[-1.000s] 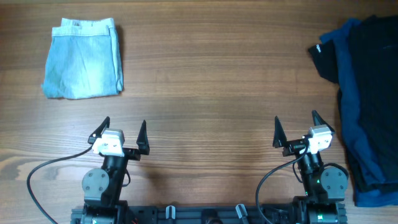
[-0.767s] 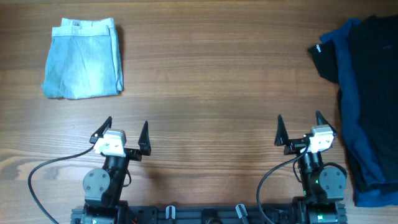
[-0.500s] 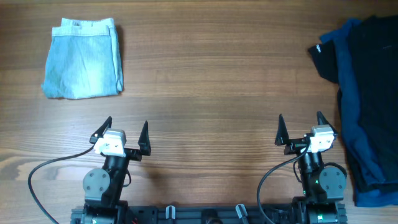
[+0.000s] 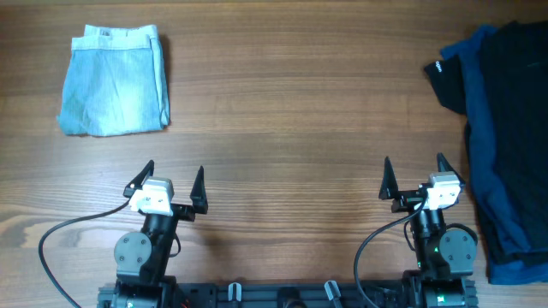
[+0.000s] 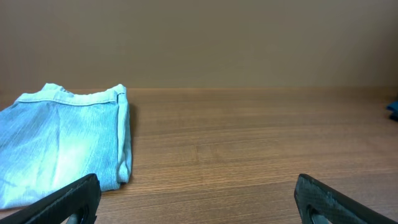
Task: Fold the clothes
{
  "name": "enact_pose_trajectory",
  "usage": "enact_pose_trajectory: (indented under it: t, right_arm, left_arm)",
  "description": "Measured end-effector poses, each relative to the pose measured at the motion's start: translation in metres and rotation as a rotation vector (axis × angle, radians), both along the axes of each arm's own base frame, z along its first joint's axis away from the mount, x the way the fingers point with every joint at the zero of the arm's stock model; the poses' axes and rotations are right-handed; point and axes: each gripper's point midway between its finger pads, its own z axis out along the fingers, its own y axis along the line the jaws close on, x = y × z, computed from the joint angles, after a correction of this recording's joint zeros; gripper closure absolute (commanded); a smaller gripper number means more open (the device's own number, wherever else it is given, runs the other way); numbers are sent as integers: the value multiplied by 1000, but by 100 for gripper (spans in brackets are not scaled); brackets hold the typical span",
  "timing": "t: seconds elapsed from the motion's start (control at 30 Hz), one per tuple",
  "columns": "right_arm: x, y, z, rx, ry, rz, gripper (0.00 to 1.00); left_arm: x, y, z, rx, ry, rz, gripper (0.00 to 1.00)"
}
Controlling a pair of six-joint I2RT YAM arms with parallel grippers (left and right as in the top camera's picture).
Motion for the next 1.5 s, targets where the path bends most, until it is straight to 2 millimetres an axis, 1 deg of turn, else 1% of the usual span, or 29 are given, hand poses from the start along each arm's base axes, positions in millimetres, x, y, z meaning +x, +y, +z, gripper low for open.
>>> enact_pose_trajectory:
  t: [0.87,0.93,1.0,1.07,1.1,1.17,1.23,1.27,1.3,1.33,1.37,1.4,1.43,1.47,1.5]
  right_arm:
    - [0,0,0,0,-1,0,1]
    - [0,0,6,27,-25,1,0]
    - [0,0,6,54,-23,2,0]
    - [-1,0,-3,69,29,0,1]
    - [-3,0,0,72,49,0,0]
    - [-12,0,35,78,16,0,0]
    - [-28,-1,88,88,-36,-3,0]
    - [-35,-3,108,101,-43,-11,0]
    - [-37,-5,122,112,-29,-21,0]
    - [-36,-5,134,121,-3,-27,1]
    - [-33,-6,141,137,40,-35,0]
    - [-27,-7,155,170,114,-45,0]
    - [-19,-7,165,182,176,-54,0]
    - [-14,-7,176,185,211,-59,0]
    - [-4,-9,198,188,228,-76,0]
  left_arm:
    - [0,0,0,0,0,0,0]
    - [0,0,0,0,0,0,0]
    - [0,0,0,0,0,0,0]
    - [0,0,0,0,0,0,0]
    - [0,0,0,0,0,0,0]
    - [0,0,0,0,0,0,0]
    - [0,0,0,0,0,0,0]
    - [0,0,0,0,0,0,0]
    - [0,0,0,0,0,0,0]
    - [0,0,0,0,0,0,0]
    - [0,0,0,0,0,0,0]
    - [0,0,0,0,1,0,0]
    - [0,0,-1,0,2,0,0]
    - [0,0,-1,0,2,1,0]
    - [0,0,-1,0,3,0,0]
